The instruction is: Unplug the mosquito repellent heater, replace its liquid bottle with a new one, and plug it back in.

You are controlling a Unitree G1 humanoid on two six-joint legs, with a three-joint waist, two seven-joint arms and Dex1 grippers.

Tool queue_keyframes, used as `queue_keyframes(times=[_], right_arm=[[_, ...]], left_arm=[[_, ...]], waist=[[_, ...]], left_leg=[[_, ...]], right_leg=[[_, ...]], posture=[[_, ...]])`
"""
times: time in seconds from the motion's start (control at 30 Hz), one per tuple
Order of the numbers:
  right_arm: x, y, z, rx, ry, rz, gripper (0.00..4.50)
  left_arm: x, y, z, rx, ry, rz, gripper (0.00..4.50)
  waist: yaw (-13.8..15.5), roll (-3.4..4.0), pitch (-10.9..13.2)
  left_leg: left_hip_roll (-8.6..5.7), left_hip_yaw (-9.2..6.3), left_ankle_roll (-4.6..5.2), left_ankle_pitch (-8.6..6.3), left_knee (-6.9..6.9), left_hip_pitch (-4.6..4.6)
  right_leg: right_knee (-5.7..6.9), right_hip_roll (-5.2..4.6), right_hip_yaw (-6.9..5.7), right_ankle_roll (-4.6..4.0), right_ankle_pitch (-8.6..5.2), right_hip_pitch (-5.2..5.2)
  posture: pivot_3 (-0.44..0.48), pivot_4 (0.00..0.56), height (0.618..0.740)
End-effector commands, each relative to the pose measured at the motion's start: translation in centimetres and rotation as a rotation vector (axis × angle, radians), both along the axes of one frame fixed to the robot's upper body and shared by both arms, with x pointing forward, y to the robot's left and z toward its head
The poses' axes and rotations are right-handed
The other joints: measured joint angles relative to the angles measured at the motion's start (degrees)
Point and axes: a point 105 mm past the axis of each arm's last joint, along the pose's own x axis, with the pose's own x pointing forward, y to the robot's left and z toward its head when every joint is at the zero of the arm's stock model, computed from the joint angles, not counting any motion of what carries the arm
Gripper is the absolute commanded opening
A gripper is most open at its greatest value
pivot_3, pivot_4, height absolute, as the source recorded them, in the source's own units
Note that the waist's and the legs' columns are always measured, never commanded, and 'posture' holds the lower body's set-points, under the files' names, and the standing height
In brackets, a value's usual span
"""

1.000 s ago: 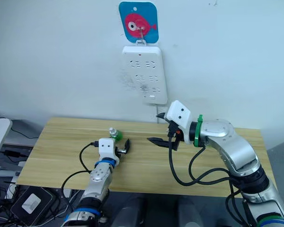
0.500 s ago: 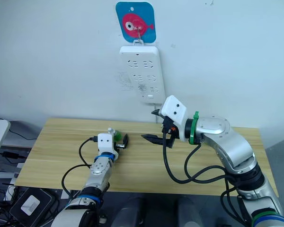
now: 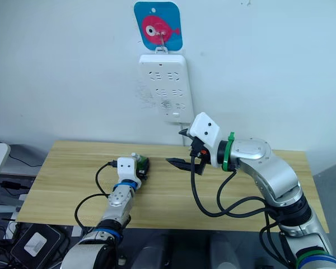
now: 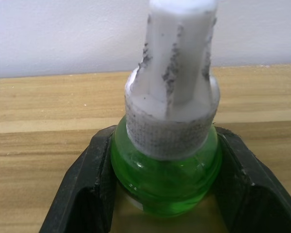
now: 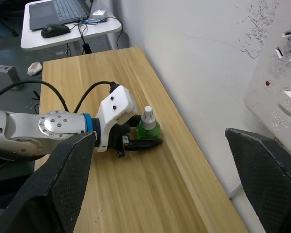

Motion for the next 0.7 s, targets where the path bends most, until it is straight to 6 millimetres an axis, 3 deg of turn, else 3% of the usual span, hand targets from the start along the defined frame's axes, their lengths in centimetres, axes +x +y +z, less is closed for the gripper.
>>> queue_keyframes(times=[0.03, 0.13, 0.2, 0.27, 0.4, 0.7], right_arm=[[-1.1, -1.0, 0.1, 0.033, -0.038, 0.027, 4.50], [-1.4, -2.3, -1.1, 0.031, -0.022, 0.030, 4.50], [-1.6, -3.4, -2.1, 0.011, -0.016, 0.026, 4.50], [-1.5, -4.1, -2.5, 0.008, -0.015, 0.012, 4.50], [-1.8, -4.4, -2.7, 0.022, 0.002, 0.020, 4.50], [-2.5, -2.9, -1.9, 0.103, 0.028, 0.047, 4.50]], left_arm=[[-0.4, -4.0, 1.7, 0.087, -0.060, -0.262, 2.27], [-0.9, -7.2, 4.4, 0.094, -0.097, -0.524, 2.27], [-2.4, -10.1, 7.0, 0.087, -0.104, -0.813, 2.27], [-4.0, -11.6, 8.7, 0.102, -0.087, -1.024, 2.27], [-6.0, -12.7, 10.5, 0.112, -0.007, -1.305, 2.27], [-6.1, -14.2, 12.8, 0.165, 0.051, -1.562, 2.27]], waist=[[0.5, -0.01, 0.0], [0.9, -0.03, 0.1], [0.9, -0.03, 0.1], [0.8, -0.02, 0.1], [0.2, 0.09, 0.0], [-0.5, 0.09, 0.0]], left_leg=[[-0.01, 0.00, 0.00, 0.00, -0.04, 0.00], [-0.06, -0.03, -0.01, 0.01, -0.04, -0.16], [-0.07, -0.04, -0.03, 0.02, 0.04, -0.30], [-0.06, -0.06, -0.04, 0.03, 0.05, -0.32], [-0.06, 0.00, -0.06, 0.04, 0.02, -0.21], [-0.06, 0.00, -0.02, 0.09, 0.09, -0.20]], right_leg=[[-0.02, -0.02, -0.01, 0.00, 0.00, 0.00], [-0.10, -0.11, -0.13, 0.00, 0.00, -0.07], [-0.08, -0.11, -0.15, 0.00, 0.00, -0.14], [-0.08, -0.12, -0.16, -0.01, 0.00, -0.15], [-0.03, -0.09, -0.10, -0.01, 0.00, -0.13], [0.01, -0.04, -0.12, 0.00, 0.00, -0.09]], posture=[[-0.021, 0.288, 0.740], [-0.007, 0.280, 0.740], [-0.007, 0.272, 0.740], [-0.010, 0.263, 0.740], [-0.041, 0.246, 0.740], [-0.099, 0.226, 0.740]])
